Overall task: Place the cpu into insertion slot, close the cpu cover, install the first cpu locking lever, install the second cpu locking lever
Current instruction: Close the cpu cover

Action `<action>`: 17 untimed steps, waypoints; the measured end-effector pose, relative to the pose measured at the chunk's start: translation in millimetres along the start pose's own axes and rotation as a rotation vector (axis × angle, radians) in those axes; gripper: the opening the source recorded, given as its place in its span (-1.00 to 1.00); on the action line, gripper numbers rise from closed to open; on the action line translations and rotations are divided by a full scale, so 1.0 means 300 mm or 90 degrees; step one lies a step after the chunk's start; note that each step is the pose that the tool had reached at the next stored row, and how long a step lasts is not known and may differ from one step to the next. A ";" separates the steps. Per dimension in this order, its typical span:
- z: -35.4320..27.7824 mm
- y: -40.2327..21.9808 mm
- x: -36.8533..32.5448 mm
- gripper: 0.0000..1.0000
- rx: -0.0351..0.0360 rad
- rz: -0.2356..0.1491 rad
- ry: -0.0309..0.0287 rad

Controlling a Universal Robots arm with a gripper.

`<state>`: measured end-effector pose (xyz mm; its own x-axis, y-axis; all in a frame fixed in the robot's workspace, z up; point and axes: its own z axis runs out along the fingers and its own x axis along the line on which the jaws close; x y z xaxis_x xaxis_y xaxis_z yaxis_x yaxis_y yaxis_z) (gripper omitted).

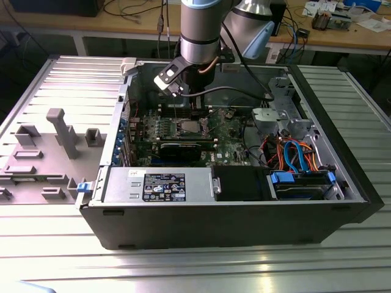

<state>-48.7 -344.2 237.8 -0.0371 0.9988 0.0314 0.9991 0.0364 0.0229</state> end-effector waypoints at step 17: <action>-0.038 0.001 0.001 -0.79 -0.0001 0.000 0.0002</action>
<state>-48.7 -344.2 249.2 -0.0371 0.9988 0.0317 0.9991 0.0364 0.0231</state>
